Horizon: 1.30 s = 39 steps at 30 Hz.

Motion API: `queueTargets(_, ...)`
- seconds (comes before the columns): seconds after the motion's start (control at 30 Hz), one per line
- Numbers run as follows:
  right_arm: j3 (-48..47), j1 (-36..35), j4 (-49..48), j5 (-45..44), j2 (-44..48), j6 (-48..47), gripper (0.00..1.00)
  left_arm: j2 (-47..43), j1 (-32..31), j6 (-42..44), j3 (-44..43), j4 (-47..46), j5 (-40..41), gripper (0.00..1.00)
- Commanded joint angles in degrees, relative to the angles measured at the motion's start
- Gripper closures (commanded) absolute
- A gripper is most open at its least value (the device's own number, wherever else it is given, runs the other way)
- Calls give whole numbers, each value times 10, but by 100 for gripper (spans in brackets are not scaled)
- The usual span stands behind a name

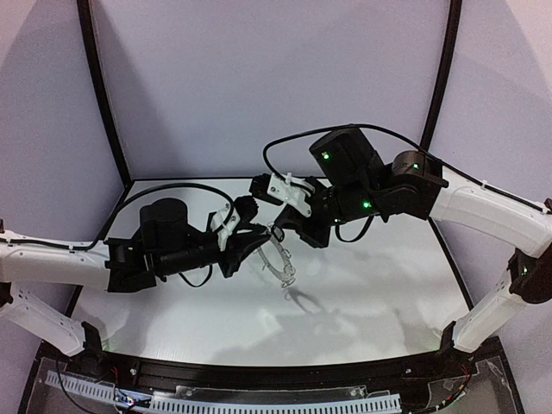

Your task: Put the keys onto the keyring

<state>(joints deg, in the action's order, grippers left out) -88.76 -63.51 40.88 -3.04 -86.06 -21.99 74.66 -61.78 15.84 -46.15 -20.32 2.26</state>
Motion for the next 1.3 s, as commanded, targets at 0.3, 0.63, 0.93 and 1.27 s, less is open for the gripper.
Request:
queueTargets(0.3,3,-8,-22,14,-4,-3,100,8,-3,-5,-28,1,11,91)
queueTargets(0.63,6,-8,-23,13,-3,-1,100,5,-2,-9,-32,21,16,99)
queueTargets(0.93,42,10,-46,26,17,29,100,-49,-2,-15,24,-46,8,99)
queueTargets(1.27,46,68,-19,180,19,62,100,-80,-2,14,103,-182,-120,99)
